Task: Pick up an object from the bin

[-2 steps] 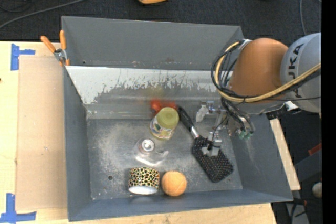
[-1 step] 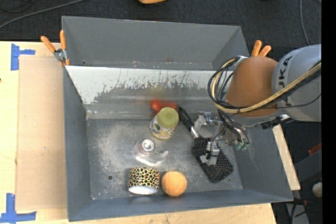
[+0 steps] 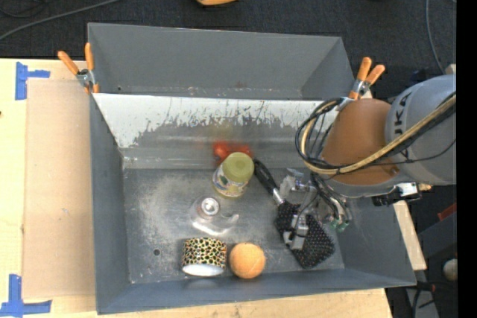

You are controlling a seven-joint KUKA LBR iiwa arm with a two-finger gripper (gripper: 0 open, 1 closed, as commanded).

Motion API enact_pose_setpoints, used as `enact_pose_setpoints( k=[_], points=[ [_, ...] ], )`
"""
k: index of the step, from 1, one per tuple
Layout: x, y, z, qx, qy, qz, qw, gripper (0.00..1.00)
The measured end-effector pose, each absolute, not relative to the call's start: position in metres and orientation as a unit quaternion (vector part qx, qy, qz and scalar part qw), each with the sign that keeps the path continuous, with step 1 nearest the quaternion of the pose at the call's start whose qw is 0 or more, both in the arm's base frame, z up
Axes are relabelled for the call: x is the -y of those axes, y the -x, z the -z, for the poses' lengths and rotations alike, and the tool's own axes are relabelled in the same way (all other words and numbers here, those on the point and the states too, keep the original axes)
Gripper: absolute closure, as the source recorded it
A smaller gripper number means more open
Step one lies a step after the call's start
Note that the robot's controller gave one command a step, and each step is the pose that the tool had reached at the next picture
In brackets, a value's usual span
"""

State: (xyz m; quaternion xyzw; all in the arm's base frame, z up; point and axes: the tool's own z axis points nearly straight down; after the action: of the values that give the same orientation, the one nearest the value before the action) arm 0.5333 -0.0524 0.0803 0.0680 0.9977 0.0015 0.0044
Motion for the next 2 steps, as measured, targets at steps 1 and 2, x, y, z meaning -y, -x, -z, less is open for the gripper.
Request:
enact_pose_setpoints(
  k=[1, 2],
  points=[
    [0.0701, -0.5328, -0.0764, -0.998, -0.061, -0.001, 0.004, 1.0],
    [0.07, -0.5328, -0.0764, -0.998, -0.06, -0.001, 0.005, 1.0]
  ],
)
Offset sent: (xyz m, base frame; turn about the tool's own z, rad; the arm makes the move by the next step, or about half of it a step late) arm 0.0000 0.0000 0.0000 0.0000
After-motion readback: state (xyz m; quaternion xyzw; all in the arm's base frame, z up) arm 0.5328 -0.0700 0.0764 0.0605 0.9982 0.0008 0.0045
